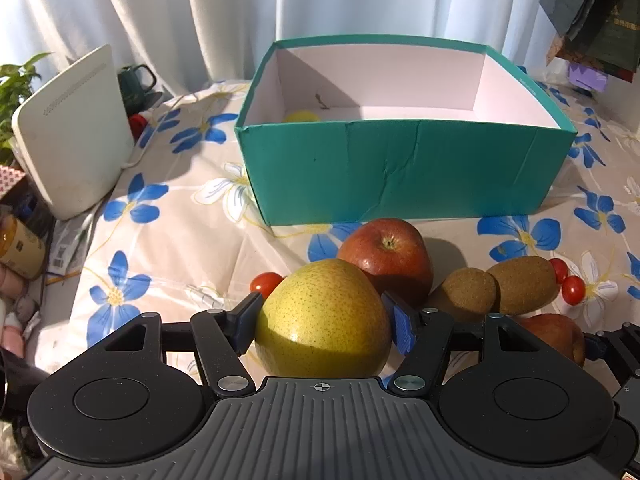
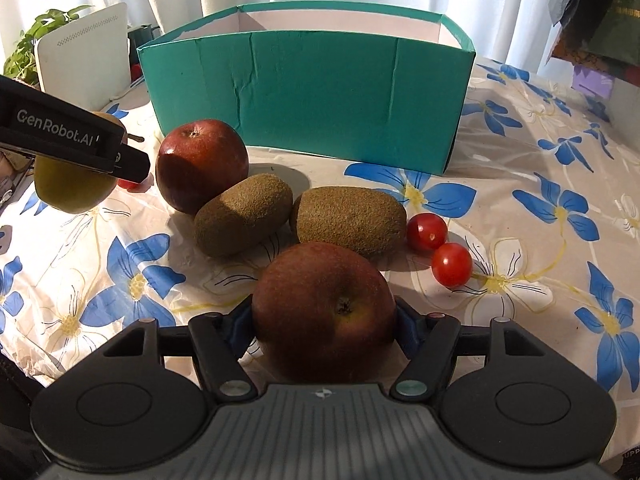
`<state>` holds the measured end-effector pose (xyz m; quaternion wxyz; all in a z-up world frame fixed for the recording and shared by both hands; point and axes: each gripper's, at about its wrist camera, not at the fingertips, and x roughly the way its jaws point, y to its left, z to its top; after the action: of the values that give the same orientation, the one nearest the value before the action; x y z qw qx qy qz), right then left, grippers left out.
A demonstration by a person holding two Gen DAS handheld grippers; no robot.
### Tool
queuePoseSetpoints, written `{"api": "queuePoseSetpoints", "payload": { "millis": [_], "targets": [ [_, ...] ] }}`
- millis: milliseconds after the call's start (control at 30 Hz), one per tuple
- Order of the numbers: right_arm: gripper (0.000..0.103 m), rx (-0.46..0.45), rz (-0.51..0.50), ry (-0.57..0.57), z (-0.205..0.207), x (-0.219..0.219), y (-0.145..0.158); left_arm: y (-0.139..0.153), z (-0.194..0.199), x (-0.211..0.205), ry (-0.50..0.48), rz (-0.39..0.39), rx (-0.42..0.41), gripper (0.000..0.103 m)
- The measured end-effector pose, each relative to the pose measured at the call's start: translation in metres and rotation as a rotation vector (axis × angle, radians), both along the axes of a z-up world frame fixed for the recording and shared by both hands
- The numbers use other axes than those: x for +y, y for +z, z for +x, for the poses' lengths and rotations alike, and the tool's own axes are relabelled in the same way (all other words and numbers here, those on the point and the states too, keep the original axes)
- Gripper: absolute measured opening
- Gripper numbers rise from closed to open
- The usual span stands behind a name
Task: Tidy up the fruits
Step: 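Close the right gripper on the red apple while the left gripper lifts the pear, then carry the pear with the left gripper and the apple with the right gripper into the box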
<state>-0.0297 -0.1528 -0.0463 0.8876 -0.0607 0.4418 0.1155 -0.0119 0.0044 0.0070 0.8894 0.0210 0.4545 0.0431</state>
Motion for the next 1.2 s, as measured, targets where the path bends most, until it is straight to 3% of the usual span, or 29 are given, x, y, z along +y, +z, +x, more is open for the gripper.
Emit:
{"api": "queuePoseSetpoints", "payload": {
  "millis": [533,800,1200],
  "targets": [
    [0.068,-0.142,0.038,-0.047,0.000,-0.009,0.046,0.030,0.018,-0.003,-0.048,0.026,-0.061,0.069],
    [0.068,-0.229,0.062,-0.079,0.012,-0.008,0.077,0.051,0.044,-0.007,-0.065,0.048,-0.096,0.069],
    [0.068,-0.298,0.070,-0.125,0.031,-0.005,0.101,0.072,0.082,-0.011,-0.068,0.066,-0.146,0.069]
  ]
}}
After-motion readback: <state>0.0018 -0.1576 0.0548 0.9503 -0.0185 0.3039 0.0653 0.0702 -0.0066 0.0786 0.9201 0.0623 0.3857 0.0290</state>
